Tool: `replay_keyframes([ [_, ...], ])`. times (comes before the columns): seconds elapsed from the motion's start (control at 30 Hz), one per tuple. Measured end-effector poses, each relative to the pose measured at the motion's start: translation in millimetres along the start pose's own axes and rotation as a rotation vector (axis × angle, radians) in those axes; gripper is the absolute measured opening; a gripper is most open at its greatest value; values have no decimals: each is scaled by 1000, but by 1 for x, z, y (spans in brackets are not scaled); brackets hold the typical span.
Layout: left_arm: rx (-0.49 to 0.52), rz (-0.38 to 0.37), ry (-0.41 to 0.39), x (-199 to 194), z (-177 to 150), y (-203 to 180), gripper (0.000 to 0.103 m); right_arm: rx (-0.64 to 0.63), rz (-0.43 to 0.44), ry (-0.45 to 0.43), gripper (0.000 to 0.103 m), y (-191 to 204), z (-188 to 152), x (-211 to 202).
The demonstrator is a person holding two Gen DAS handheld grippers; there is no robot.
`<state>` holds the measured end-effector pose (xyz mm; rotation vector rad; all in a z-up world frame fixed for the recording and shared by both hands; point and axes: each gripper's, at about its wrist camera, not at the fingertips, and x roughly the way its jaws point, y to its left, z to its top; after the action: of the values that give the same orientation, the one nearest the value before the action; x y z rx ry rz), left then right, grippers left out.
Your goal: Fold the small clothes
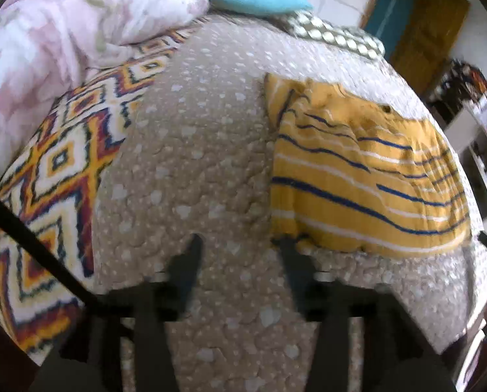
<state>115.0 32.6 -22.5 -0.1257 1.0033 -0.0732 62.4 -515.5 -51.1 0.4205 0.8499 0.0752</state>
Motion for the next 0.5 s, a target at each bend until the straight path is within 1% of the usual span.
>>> replay_keyframes([
  [0.03, -11, 30, -29, 3, -5, 3, 67, -31, -21, -46, 12, 8, 3, -8],
  [0.07, -15, 53, -44, 5, -9, 5, 73, -71, -46, -102, 23, 20, 7, -15],
  [0.1, -22, 85, -57, 14, -12, 7, 75, -112, -57, -158, 42, 32, 10, -21],
  [0.17, -44, 109, -53, 28, -15, 11, 78, -170, -42, -217, 62, 56, 18, -23],
  [0.2, -52, 108, -61, 35, -18, 14, 80, -206, -34, -223, 63, 70, 23, -20],
  [0.23, -39, 111, -91, 35, -19, 10, 84, -231, -28, -215, 63, 79, 26, -19],
  [0.3, -12, 134, -99, 37, -21, 6, 85, -294, -16, -162, 61, 108, 39, -1],
  [0.33, -4, 141, -106, 37, -22, 5, 86, -316, -15, -131, 58, 121, 45, 11],
  [0.37, -3, 138, -112, 38, -23, 4, 87, -332, -15, -95, 50, 132, 52, 25],
  [0.4, -5, 132, -118, 37, -24, 6, 87, -341, -8, -61, 46, 143, 59, 43],
  [0.43, -11, 119, -126, 37, -25, 8, 88, -342, -3, -36, 46, 153, 67, 62],
  [0.5, -22, 95, -137, 37, -26, 10, 89, -339, -30, -6, 46, 160, 87, 100],
])
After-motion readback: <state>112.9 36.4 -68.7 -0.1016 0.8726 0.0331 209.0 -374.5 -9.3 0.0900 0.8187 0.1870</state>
